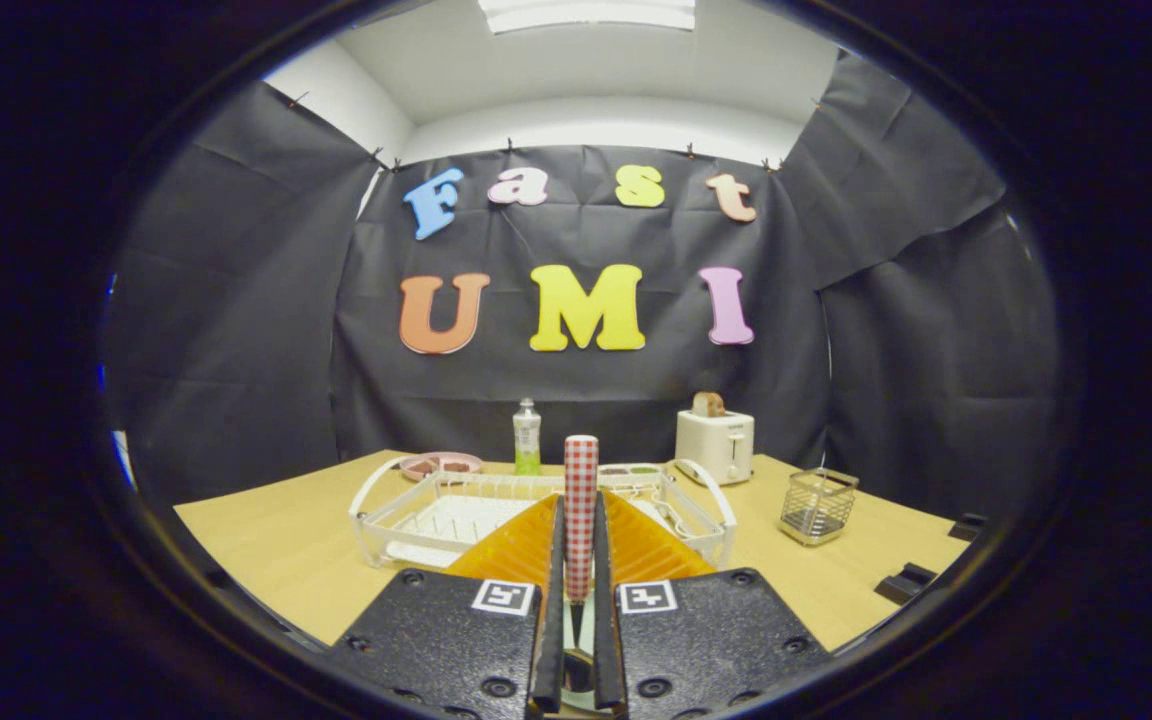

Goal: Take the plate from the dish rack, then take the spoon from the basket and place it into the plate.

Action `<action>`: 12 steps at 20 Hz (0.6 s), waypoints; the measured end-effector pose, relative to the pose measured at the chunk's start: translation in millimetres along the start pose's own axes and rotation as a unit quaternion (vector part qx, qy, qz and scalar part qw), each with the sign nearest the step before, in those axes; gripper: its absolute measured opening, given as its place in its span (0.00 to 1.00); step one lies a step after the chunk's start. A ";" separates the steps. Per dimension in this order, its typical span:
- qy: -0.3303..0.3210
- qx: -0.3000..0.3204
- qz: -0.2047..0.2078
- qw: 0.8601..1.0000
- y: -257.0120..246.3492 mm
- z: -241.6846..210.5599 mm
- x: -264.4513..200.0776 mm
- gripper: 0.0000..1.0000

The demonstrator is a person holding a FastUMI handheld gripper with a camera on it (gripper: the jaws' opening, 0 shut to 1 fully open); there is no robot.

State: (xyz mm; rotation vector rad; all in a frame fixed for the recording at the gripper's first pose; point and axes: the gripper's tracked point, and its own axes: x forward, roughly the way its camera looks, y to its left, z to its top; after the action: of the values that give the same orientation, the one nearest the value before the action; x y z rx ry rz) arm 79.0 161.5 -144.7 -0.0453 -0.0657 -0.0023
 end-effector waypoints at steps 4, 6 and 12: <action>0.023 0.002 -0.008 1.000 -14.5 -23.1 7.9 0.19; 0.023 0.001 -0.010 1.000 -20.2 -23.0 6.0 0.20; 0.034 -0.002 -0.004 0.999 -36.0 -19.4 -5.4 0.23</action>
State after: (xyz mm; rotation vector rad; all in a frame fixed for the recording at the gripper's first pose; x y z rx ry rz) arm 74.7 124.7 -162.8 -0.0481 0.0019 -0.0128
